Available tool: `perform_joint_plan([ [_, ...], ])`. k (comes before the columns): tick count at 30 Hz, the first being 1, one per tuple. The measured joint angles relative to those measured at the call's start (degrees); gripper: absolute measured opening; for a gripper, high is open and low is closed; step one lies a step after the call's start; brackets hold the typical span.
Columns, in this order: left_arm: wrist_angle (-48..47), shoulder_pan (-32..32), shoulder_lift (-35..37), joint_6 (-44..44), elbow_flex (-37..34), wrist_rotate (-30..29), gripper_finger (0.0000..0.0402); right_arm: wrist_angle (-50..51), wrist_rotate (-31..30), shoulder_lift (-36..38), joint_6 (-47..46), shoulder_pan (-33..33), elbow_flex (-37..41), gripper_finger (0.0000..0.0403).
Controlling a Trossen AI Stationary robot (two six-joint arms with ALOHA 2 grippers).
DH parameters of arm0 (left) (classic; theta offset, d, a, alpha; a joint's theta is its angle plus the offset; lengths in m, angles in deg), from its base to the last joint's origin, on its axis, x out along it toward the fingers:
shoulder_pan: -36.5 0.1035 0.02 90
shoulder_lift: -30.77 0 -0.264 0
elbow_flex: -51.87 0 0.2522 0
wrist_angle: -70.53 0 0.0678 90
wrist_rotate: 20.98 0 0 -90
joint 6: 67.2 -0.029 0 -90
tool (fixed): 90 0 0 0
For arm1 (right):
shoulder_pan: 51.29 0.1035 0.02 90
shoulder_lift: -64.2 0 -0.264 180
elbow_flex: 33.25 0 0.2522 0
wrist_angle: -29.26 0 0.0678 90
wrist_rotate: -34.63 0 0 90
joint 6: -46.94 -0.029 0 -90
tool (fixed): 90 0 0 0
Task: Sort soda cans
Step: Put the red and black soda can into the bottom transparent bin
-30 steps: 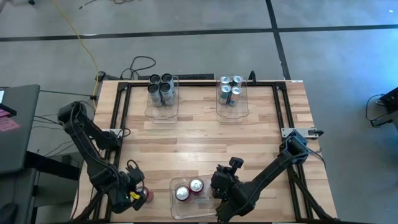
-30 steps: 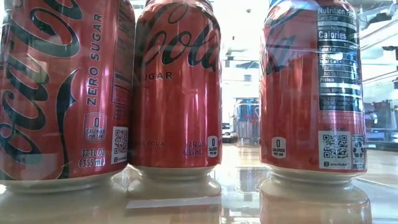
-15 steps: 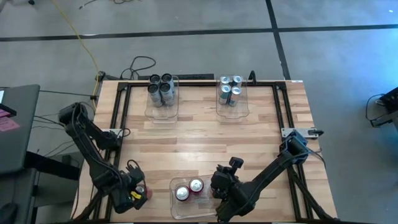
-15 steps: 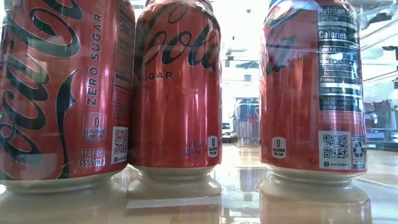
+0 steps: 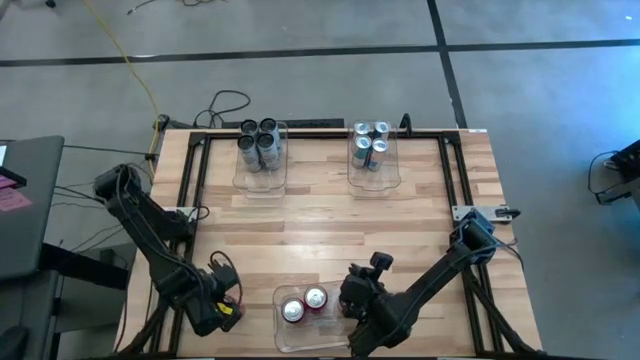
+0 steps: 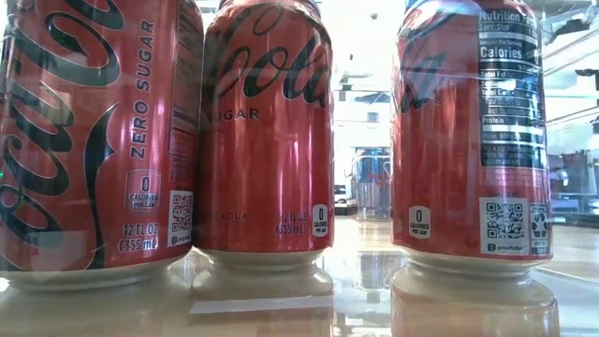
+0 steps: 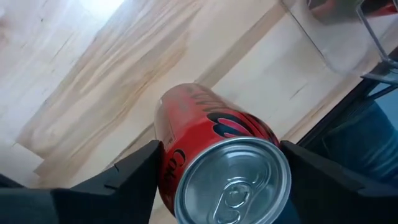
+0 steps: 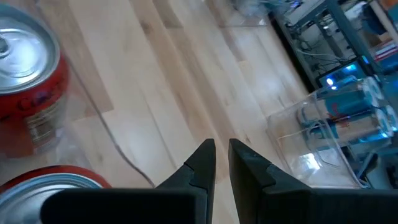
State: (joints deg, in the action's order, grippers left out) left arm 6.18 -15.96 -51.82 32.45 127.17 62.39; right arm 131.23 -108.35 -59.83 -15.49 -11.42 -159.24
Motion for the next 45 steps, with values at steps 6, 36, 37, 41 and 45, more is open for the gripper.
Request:
perform_joint_plan([
  [6, -2.78, 0.52, -0.13, -0.63, 1.92, 2.33, 0.0282, 1.79, -1.39, 0.46, -3.28, 0.70, -0.02, 0.0064],
  [36, -3.84, 8.48, -0.13, -30.22, 29.18, -7.30, 0.0282, 1.82, -4.44, 9.04, 2.97, 8.95, -0.07, 0.0064],
  [37, -3.16, 8.56, -0.56, -31.01, 29.22, -7.41, 0.0282, 1.79, -4.48, 9.41, 2.53, 8.97, -0.04, 0.0064],
  [41, -1.39, 9.31, -3.04, -34.90, 29.22, -7.36, 0.0282, 1.79, -4.47, 11.00, 1.40, 8.90, -0.04, 0.0064],
  [45, 3.20, 10.94, -6.96, -40.75, 29.22, -3.46, 0.0282, 1.79, -4.36, 11.75, 0.99, 8.75, -0.04, 0.0064],
])
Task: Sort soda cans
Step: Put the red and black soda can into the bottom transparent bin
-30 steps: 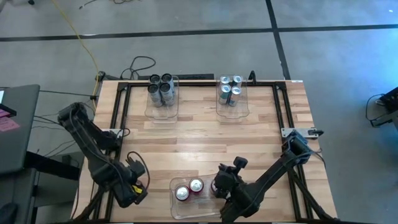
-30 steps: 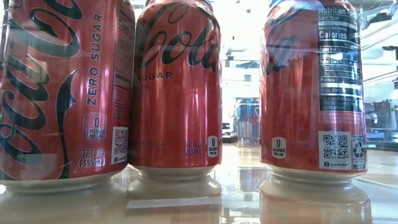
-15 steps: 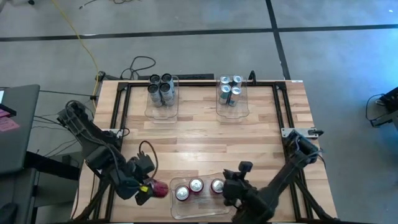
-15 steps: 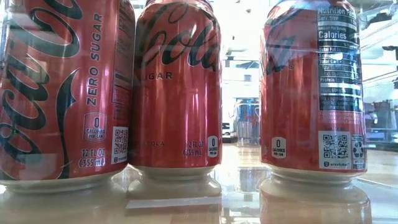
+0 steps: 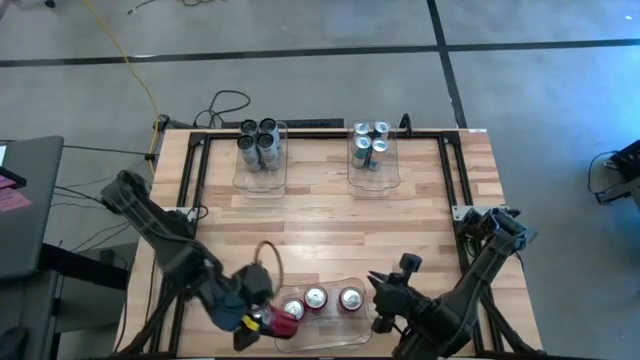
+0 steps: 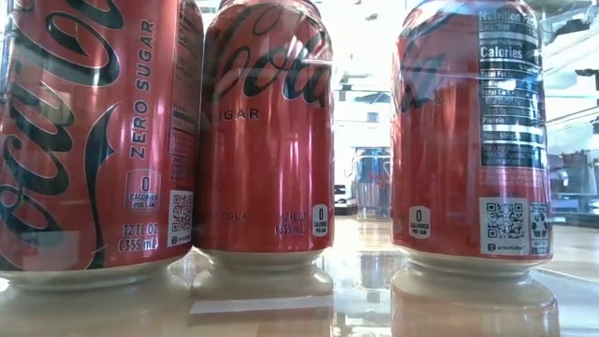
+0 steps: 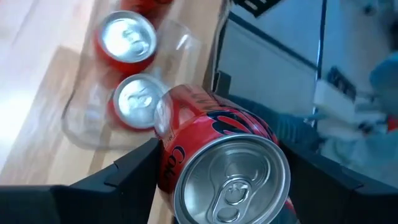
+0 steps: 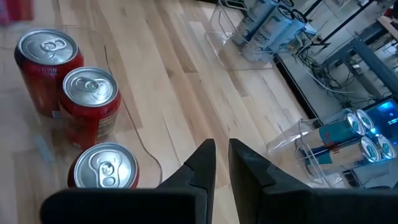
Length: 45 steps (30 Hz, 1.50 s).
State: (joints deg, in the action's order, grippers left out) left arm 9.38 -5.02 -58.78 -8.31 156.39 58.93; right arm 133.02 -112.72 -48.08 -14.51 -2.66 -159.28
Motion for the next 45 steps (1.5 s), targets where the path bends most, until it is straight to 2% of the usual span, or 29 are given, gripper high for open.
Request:
perform_joint_plan([
  [8, -0.80, 1.69, -8.69, -13.64, 7.92, 4.48, 0.0282, 0.02, 2.52, 0.21, -3.07, -0.44, 0.02, 0.0064],
  [13, -6.68, 2.53, -13.78, -19.37, 14.67, 6.04, 0.0282, 0.00, 3.28, 0.21, -4.69, 0.15, 0.02, 0.0064],
  [18, -11.23, 3.62, -18.61, -23.13, 18.50, 7.49, 0.0282, 0.00, 3.48, 0.21, -6.46, 0.35, 0.02, 0.0064],
  [32, -13.16, 4.59, -22.61, -27.65, 19.43, 6.90, 0.0287, -0.68, 4.72, 0.18, -7.74, 0.89, 0.02, 0.0064],
  [45, -13.51, 4.94, -25.08, -32.11, 19.09, 8.81, 0.0288, -1.11, 6.42, 0.16, -7.72, 0.74, 0.02, 0.0064],
])
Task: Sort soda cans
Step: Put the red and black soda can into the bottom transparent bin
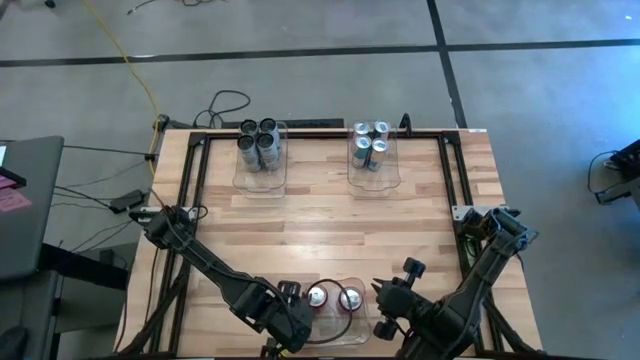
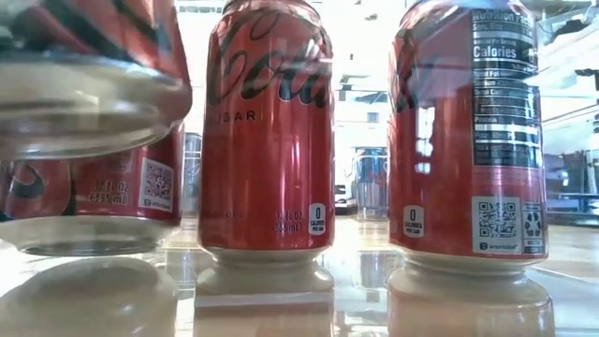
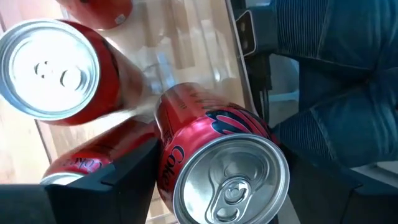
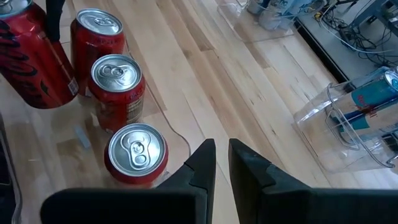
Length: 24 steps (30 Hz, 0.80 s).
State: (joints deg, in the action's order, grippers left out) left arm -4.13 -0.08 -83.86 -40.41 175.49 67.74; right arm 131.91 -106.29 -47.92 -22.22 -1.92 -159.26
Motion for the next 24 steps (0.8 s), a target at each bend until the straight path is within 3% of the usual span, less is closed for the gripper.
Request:
perform_joint_plan([
  [24, 4.29, 0.22, 0.09, -4.46, -0.54, 1.05, 0.0289, -0.98, -0.05, -0.07, 0.15, 0.13, 0.00, 0.0064],
])
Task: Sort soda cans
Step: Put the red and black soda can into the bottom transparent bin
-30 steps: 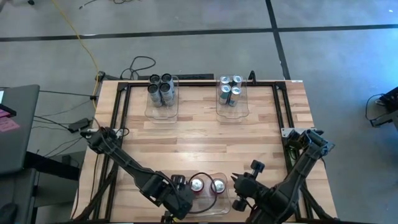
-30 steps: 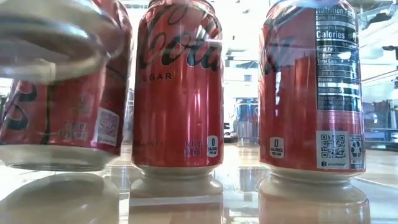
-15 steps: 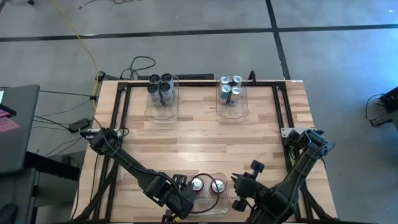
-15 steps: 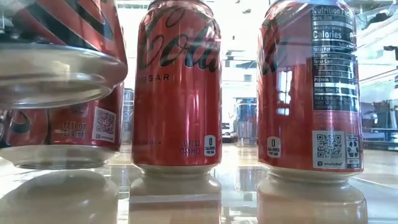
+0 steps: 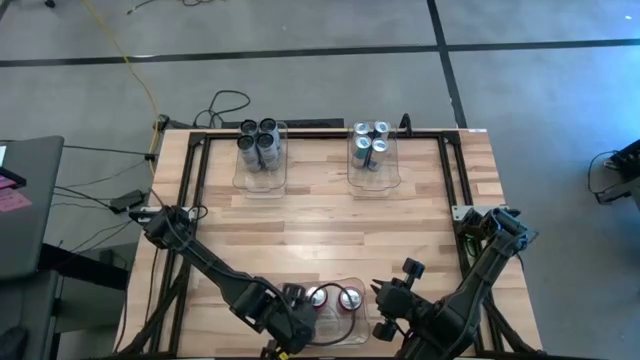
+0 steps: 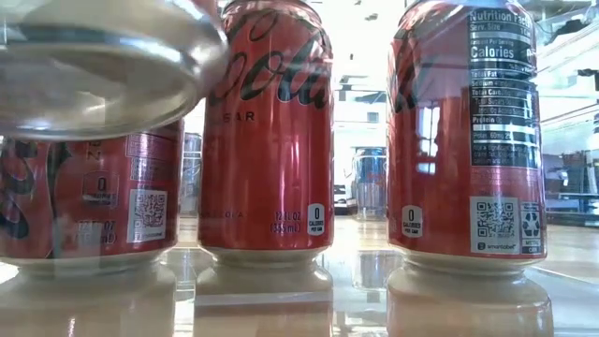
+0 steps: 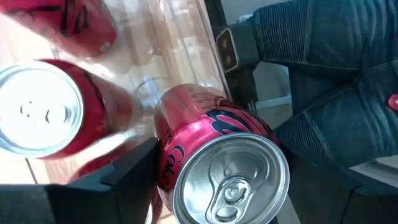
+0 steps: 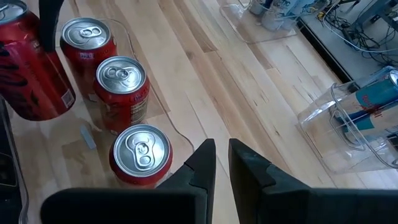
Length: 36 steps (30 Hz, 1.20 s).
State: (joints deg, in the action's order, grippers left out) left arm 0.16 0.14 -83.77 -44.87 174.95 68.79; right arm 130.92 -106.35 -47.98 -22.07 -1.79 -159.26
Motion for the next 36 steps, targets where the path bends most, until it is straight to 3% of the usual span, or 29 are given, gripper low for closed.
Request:
perform_joint_plan([
  [12, -1.87, 1.27, -5.31, -7.37, 0.02, 2.12, 0.0289, -0.06, 0.01, -1.64, 0.10, -0.01, 0.04, 0.0064],
  [23, -4.40, 2.03, -4.31, -7.75, 0.31, 4.03, 0.0291, 0.54, -0.38, -1.60, -1.73, -0.12, 0.04, 0.0064],
  [32, -3.86, 2.01, -4.21, -7.04, 0.57, 5.93, 0.0365, 0.76, -0.38, -1.60, -2.99, -1.38, 0.04, 0.0075],
  [36, -3.90, 2.06, -4.22, -6.99, 0.57, 5.53, 0.0377, 0.76, -0.33, -1.60, -3.02, -1.60, 0.04, 0.0097],
])
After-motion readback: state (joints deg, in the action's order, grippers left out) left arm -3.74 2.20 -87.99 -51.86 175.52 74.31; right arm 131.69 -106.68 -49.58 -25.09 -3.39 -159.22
